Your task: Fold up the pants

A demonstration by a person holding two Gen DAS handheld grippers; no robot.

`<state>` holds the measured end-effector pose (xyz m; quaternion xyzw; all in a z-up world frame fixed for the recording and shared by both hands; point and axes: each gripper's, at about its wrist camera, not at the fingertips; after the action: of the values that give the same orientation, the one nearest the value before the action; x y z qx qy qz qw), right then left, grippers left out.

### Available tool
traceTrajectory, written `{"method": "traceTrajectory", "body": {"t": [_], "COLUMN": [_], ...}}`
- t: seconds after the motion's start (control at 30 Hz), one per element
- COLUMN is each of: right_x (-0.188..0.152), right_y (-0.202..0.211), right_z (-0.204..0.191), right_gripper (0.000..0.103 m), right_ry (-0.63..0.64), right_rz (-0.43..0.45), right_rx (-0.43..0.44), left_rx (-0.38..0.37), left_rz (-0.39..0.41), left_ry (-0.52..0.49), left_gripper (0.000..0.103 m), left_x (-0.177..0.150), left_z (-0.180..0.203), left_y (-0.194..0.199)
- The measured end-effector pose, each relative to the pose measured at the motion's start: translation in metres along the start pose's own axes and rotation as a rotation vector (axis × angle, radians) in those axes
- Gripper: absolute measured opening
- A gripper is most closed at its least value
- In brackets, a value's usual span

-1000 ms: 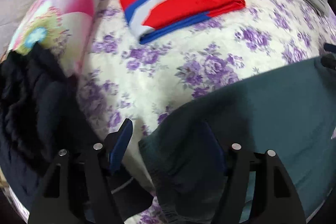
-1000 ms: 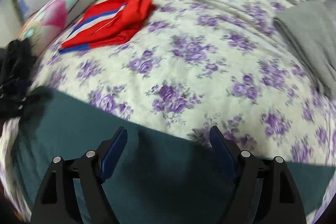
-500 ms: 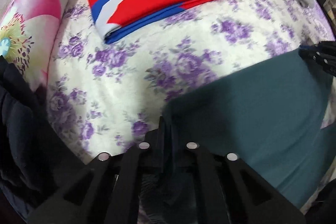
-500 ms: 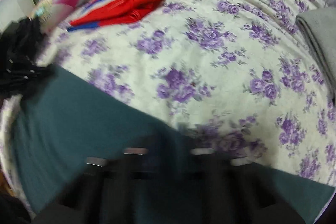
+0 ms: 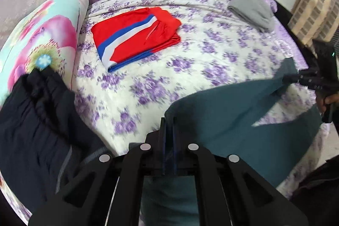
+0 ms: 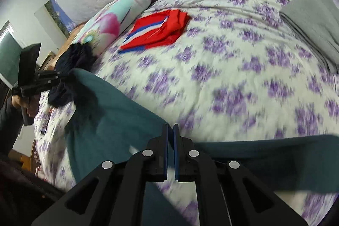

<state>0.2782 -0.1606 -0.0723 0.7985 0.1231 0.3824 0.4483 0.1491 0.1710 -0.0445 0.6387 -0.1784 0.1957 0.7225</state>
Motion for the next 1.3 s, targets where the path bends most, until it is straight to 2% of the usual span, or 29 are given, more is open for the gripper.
{"method": "traceTrajectory", "body": {"t": [0.23,0.37,0.43,0.47,0.5,0.53,0.63,0.67,0.73,0.77,0.97,1.07,1.13,1.2,1.3], "right_x": [-0.059,-0.085,-0.091,-0.092,-0.093,-0.093,-0.090,-0.089,-0.085,-0.082,-0.074,-0.069,-0.066,-0.064,-0.064], "right_y": [0.000,-0.019,-0.019,-0.015,-0.011,-0.009,-0.006,-0.008,-0.011,-0.014,-0.030,-0.040,-0.044,-0.046,-0.044], "right_z": [-0.008,-0.006,-0.006,-0.008,-0.009,-0.010,-0.007,-0.004,0.001,0.003,0.029,0.044,0.050,0.054,0.056], "right_gripper": [0.005,0.009,0.020,0.051,0.073,0.073,0.073,0.073,0.071,0.069,0.055,0.050,0.042,0.027,0.017], "right_ry": [-0.073,-0.154,-0.194,-0.206,-0.216,-0.228,-0.295,-0.315,-0.345,-0.357,-0.518,-0.607,-0.651,-0.679,-0.697], "right_rz": [-0.063,-0.113,-0.107,-0.081,-0.054,-0.034,0.000,0.003,0.015,0.016,0.016,0.017,0.025,0.030,0.037], "right_rx": [0.034,-0.018,-0.048,-0.074,-0.096,-0.103,-0.112,-0.118,-0.142,-0.162,-0.147,-0.116,-0.093,-0.085,-0.067], "left_rx": [0.001,0.025,0.056,0.064,0.061,0.059,0.060,0.060,0.084,0.106,0.108,0.138,0.145,0.142,0.120], "left_rz": [-0.066,-0.131,-0.172,-0.184,-0.185,-0.183,-0.157,-0.150,-0.143,-0.141,-0.147,-0.155,-0.169,-0.184,-0.199], "left_ry": [0.004,0.033,0.077,0.108,0.126,0.138,0.153,0.159,0.176,0.194,0.359,0.382,0.394,0.408,0.426], "left_gripper": [0.004,0.006,0.016,0.020,0.025,0.033,0.047,0.049,0.065,0.067,0.068,0.068,0.068,0.068,0.067], "left_x": [-0.055,-0.082,-0.092,-0.098,-0.101,-0.104,-0.110,-0.112,-0.115,-0.116,-0.127,-0.132,-0.134,-0.135,-0.131], "left_z": [0.019,0.019,0.016,0.013,0.012,0.013,0.015,0.015,0.015,0.013,-0.007,-0.009,-0.009,-0.009,-0.006], "left_y": [0.005,-0.016,-0.029,-0.032,-0.033,-0.032,-0.022,-0.018,-0.011,-0.006,0.009,0.010,0.008,0.004,-0.001]}}
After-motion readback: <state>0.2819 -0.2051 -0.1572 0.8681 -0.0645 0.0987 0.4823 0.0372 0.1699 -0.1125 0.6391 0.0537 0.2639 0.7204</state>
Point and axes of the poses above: each gripper's, at about its wrist camera, not at the fingertips, and y roughly against the way its jaws point, z to its right, x to its top, and after that the axes turned 1 degree about y, right-handed
